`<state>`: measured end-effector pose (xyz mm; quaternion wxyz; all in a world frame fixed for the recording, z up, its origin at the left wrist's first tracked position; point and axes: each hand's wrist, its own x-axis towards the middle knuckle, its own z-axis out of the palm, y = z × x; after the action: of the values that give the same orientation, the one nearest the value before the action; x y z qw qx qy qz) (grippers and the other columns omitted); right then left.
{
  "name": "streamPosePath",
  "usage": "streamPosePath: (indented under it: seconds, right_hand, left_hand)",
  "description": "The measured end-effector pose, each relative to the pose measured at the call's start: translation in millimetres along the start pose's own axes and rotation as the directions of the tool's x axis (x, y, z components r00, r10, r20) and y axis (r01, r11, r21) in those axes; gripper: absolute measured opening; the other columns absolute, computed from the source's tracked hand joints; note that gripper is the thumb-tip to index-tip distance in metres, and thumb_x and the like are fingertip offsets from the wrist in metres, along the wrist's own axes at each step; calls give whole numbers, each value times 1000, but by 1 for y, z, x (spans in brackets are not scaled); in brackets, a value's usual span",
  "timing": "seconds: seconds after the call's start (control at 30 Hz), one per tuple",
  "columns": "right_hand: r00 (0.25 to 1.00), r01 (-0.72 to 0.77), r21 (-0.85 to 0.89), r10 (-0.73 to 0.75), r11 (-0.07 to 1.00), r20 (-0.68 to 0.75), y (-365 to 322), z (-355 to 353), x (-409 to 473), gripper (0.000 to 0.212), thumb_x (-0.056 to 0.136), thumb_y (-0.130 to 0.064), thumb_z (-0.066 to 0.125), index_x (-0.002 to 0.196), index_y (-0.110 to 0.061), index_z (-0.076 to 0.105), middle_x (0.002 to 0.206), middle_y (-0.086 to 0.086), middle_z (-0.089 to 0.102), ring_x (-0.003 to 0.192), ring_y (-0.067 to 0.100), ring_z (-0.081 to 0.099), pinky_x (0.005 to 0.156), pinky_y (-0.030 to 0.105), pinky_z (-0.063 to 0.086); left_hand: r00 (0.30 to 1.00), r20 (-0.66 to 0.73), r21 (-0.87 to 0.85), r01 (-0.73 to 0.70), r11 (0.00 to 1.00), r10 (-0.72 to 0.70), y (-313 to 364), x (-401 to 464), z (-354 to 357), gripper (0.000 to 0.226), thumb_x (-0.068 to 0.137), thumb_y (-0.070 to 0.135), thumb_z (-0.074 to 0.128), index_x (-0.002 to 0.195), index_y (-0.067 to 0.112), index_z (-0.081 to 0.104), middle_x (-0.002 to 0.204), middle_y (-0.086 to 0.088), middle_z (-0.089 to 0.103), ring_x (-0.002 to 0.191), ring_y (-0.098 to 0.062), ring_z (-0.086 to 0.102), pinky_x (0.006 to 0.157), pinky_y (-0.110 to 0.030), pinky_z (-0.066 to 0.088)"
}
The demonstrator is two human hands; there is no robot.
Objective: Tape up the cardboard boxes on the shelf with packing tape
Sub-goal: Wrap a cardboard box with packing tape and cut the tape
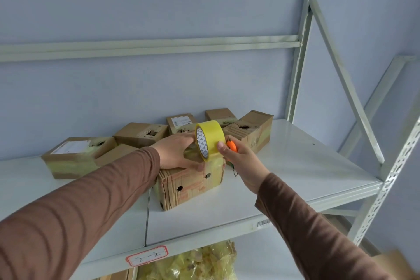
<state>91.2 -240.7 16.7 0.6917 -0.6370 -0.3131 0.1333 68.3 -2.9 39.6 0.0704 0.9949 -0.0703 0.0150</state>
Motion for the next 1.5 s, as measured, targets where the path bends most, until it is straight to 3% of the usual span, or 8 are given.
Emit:
streamPosePath:
  seconds: [0.13, 0.23, 0.37, 0.53, 0.73, 1.0, 1.2, 1.5]
  right_hand:
    - [998, -35, -28, 34, 999, -46, -1, 3, 12, 27, 102, -30, 63, 89, -10, 50, 87, 7, 35, 81, 27, 29, 69, 38, 28]
    - [997, -53, -55, 50, 997, -58, -6, 6, 21, 26, 102, -31, 63, 89, -12, 50, 87, 6, 37, 81, 24, 33, 78, 38, 33]
    - [997, -62, -35, 60, 997, -50, -1, 4, 24, 24, 102, -32, 62, 92, -13, 53, 90, 6, 40, 84, 22, 37, 81, 36, 35]
    - [998, -62, -60, 62, 996, -7, 1, 4, 27, 24, 102, -35, 62, 94, -13, 56, 89, 5, 40, 83, 23, 33, 76, 35, 32]
    - [998, -53, -87, 55, 995, 20, 1, 4, 28, 44, 102, -36, 61, 106, 7, 52, 93, 6, 42, 85, 25, 34, 76, 40, 31]
    - [985, -54, 38, 59, 998, -159, -9, 7, -8, 28, 91, -45, 66, 81, -21, 56, 70, -5, 49, 63, 12, 46, 57, 22, 39]
    - [916, -390, -131, 370, 911, -156, 41, -5, -65, 31, 94, -38, 72, 79, -14, 61, 72, 5, 57, 65, 18, 54, 63, 28, 41]
    - [920, -391, -8, 390, 920, -35, 43, 47, -54, 28, 100, -36, 64, 103, -8, 66, 86, 8, 55, 79, 21, 54, 72, 34, 47]
  left_hand:
    - [982, -175, 82, 84, 993, -69, -5, -3, -2, 135, 54, 102, 50, 161, 25, 19, 167, 3, 24, 152, -18, 23, 125, -41, 22]
    - [949, -305, 105, 119, 987, -82, -4, -11, 2, 119, 59, 98, 51, 148, 20, 42, 153, 2, 40, 140, -20, 38, 113, -36, 33]
    - [968, -146, -8, 203, 979, -202, 1, -17, 13, 68, 90, 73, 55, 138, 25, 59, 148, 5, 54, 131, -19, 51, 102, -33, 42]
    - [985, 23, 84, 170, 982, -173, 8, -17, 14, 89, 99, 71, 29, 164, 13, 11, 173, -4, 4, 159, -17, 7, 127, -39, 17]
    - [968, 35, 247, 233, 941, -249, 15, -1, 10, 95, 85, 82, 45, 161, 28, 25, 169, 3, 22, 144, -26, 25, 115, -47, 26]
    - [966, 75, -156, 257, 954, -248, 8, -1, 7, 99, 83, 62, 72, 162, 39, 17, 170, 5, 18, 155, -17, 22, 125, -40, 24]
    - [973, 150, -9, 176, 984, -173, 6, 2, 5, 82, 93, 68, 56, 156, 58, 5, 172, -4, -3, 159, -22, -5, 129, -45, 2]
    - [993, -21, 292, 117, 949, -116, -18, -4, 11, 68, 106, 52, 41, 152, 63, -9, 172, 5, 4, 159, -19, 6, 126, -45, 8]
